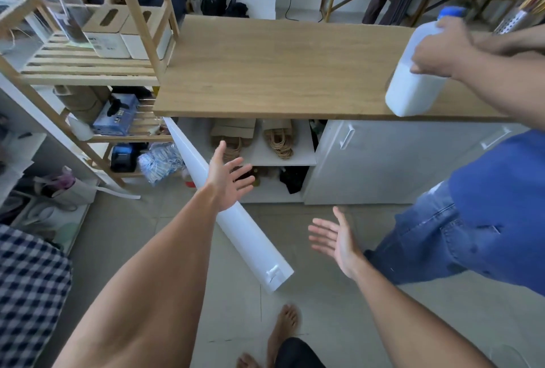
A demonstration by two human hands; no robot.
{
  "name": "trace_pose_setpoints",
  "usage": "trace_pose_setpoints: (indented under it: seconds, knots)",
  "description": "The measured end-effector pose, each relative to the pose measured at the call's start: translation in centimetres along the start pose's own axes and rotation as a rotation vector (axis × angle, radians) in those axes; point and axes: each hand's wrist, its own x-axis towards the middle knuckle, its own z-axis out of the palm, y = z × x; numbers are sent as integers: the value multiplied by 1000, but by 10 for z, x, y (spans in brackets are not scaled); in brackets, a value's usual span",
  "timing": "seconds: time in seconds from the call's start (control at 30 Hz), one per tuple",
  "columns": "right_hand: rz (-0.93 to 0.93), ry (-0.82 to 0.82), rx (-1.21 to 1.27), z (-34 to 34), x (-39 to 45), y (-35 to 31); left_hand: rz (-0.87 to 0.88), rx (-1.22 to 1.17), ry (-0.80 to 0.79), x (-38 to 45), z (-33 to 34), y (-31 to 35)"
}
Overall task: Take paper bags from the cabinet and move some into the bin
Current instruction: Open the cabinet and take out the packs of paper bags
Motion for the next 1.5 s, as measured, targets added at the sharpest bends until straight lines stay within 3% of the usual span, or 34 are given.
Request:
trace_pose_setpoints:
  seconds: [0.27, 0.57, 0.73, 1.0, 1.27, 1.5]
  knots:
    - [-115, -78, -133, 37, 81, -85, -85, 411, 101, 62, 4, 9]
    - [-133, -106, -216, 62, 248, -154, -63, 491, 169, 229, -1, 20]
    - [-139, -11, -299, 76, 359, -170, 18, 573, 145, 340, -2, 16]
    - [-190, -5, -341, 97, 479, -176, 95, 443, 180, 459, 13, 7]
    - [-165, -41, -266, 89, 508, -169, 54, 507, 88, 478, 17, 3]
    - [-79, -95, -225, 71, 433, -136, -92, 294, 27, 408, 9, -30]
